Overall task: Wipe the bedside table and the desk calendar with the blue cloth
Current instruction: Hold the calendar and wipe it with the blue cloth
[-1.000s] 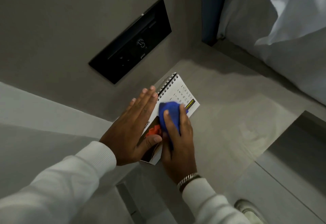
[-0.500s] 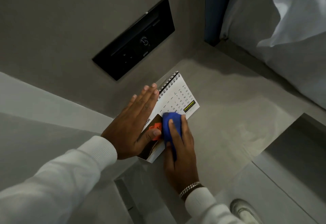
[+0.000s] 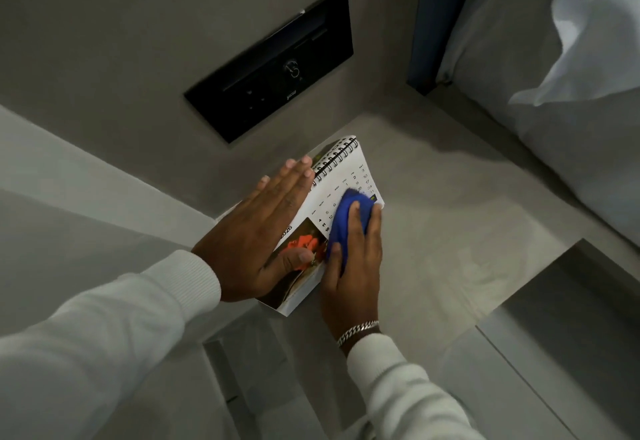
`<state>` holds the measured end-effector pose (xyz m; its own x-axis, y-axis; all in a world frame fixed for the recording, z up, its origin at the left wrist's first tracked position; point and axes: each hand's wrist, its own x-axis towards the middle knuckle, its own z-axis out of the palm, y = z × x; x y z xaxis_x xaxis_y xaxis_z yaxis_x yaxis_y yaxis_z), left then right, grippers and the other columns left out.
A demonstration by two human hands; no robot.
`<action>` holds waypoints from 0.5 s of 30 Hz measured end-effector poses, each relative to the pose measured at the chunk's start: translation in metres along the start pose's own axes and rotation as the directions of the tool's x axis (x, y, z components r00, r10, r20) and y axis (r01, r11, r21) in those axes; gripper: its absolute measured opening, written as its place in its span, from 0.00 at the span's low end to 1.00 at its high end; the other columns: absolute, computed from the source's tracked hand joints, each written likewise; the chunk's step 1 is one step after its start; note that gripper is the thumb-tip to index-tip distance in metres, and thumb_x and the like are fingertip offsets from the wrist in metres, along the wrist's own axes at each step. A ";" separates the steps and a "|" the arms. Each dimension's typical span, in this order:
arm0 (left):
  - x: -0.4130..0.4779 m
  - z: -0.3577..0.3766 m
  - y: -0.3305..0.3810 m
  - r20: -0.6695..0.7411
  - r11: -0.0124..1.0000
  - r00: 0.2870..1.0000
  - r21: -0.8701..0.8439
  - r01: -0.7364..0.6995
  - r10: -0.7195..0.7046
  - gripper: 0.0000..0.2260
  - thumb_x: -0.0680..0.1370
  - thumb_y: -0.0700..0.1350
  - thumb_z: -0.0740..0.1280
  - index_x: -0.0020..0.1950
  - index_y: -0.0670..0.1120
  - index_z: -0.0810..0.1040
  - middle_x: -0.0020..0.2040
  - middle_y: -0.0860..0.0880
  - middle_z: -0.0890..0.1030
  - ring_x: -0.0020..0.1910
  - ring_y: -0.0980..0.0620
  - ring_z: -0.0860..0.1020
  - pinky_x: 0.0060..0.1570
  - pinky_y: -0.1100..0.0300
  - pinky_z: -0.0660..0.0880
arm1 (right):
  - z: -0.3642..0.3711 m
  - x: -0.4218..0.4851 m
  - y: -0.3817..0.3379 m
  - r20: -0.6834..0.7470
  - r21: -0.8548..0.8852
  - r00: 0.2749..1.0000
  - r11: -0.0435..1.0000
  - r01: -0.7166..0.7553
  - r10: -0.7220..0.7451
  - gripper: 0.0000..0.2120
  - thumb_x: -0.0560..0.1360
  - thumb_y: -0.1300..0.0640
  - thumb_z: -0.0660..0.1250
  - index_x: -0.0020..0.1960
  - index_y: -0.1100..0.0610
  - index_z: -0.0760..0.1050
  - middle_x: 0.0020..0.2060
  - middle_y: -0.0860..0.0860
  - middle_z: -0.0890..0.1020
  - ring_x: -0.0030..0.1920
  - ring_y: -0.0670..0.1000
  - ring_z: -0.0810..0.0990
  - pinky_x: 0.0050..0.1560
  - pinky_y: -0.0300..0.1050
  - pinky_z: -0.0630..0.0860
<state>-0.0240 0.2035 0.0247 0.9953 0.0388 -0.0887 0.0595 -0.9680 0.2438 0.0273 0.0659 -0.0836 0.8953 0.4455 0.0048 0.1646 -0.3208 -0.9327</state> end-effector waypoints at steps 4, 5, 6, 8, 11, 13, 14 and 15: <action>0.001 0.000 0.002 -0.017 1.000 1.000 0.004 0.007 -0.007 0.37 0.79 0.65 0.50 0.79 0.45 0.45 0.81 0.47 0.48 0.80 0.50 0.46 0.77 0.48 0.51 | 0.001 -0.034 -0.001 0.131 -0.018 0.991 0.999 0.036 -0.033 0.26 0.80 0.48 0.51 0.76 0.43 0.48 0.77 0.47 0.47 0.77 0.55 0.52 0.73 0.54 0.59; 0.000 -0.001 0.003 -0.020 1.000 1.000 0.015 0.014 -0.014 0.37 0.79 0.65 0.49 0.79 0.45 0.45 0.81 0.47 0.48 0.80 0.50 0.46 0.77 0.48 0.51 | -0.001 -0.040 -0.004 0.170 -0.002 0.985 0.999 0.033 -0.032 0.26 0.79 0.49 0.52 0.75 0.42 0.48 0.77 0.45 0.48 0.77 0.54 0.52 0.73 0.50 0.58; 0.000 -0.002 0.004 -0.016 0.999 1.000 0.031 0.023 -0.022 0.37 0.78 0.66 0.49 0.79 0.44 0.45 0.81 0.47 0.48 0.80 0.50 0.46 0.77 0.48 0.51 | -0.005 -0.045 -0.006 0.213 0.009 0.977 0.999 0.031 -0.032 0.27 0.79 0.51 0.54 0.75 0.41 0.49 0.77 0.44 0.48 0.77 0.53 0.53 0.72 0.46 0.56; 0.000 -0.005 0.007 0.002 0.997 0.999 0.069 0.041 -0.041 0.37 0.79 0.65 0.49 0.80 0.43 0.46 0.81 0.46 0.48 0.80 0.49 0.46 0.78 0.47 0.51 | -0.019 -0.050 -0.008 0.311 0.012 0.950 0.999 0.035 -0.037 0.28 0.78 0.54 0.56 0.75 0.40 0.51 0.77 0.42 0.50 0.76 0.47 0.53 0.71 0.38 0.55; 0.001 -0.007 0.012 0.018 0.988 0.997 0.137 0.076 -0.079 0.37 0.79 0.64 0.51 0.79 0.42 0.47 0.81 0.45 0.48 0.80 0.48 0.47 0.77 0.45 0.53 | -0.050 -0.047 -0.014 0.509 0.000 0.860 0.999 0.037 -0.032 0.28 0.76 0.55 0.54 0.74 0.42 0.54 0.75 0.42 0.53 0.73 0.42 0.54 0.71 0.32 0.53; 0.002 -0.008 0.019 0.026 0.980 0.994 0.171 0.098 -0.104 0.37 0.79 0.64 0.51 0.79 0.42 0.47 0.81 0.44 0.50 0.80 0.46 0.49 0.76 0.43 0.55 | -0.077 -0.042 -0.017 0.577 -0.007 0.816 0.998 0.058 -0.043 0.26 0.76 0.56 0.54 0.73 0.44 0.57 0.74 0.44 0.57 0.72 0.42 0.57 0.72 0.33 0.53; 0.002 -0.008 0.021 0.033 0.976 0.993 0.187 0.109 -0.117 0.37 0.79 0.64 0.51 0.80 0.43 0.47 0.81 0.44 0.51 0.80 0.45 0.49 0.76 0.43 0.56 | -0.089 -0.038 -0.018 0.588 -0.017 0.808 0.998 0.065 -0.043 0.26 0.76 0.57 0.55 0.73 0.45 0.58 0.74 0.45 0.58 0.72 0.42 0.58 0.72 0.34 0.54; 0.002 -0.009 0.024 0.035 0.971 0.990 0.202 0.130 -0.140 0.36 0.79 0.64 0.51 0.80 0.44 0.47 0.81 0.45 0.52 0.80 0.45 0.50 0.76 0.42 0.56 | -0.104 -0.032 -0.018 0.596 -0.039 0.802 0.996 0.078 -0.040 0.27 0.75 0.57 0.55 0.73 0.45 0.60 0.75 0.46 0.59 0.73 0.43 0.58 0.72 0.34 0.53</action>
<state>-0.0198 0.1820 0.0387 0.9738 0.1654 -0.1558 0.1721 -0.9846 0.0301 0.0389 -0.0292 -0.0300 0.4648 0.8682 -0.1738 0.2503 -0.3171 -0.9148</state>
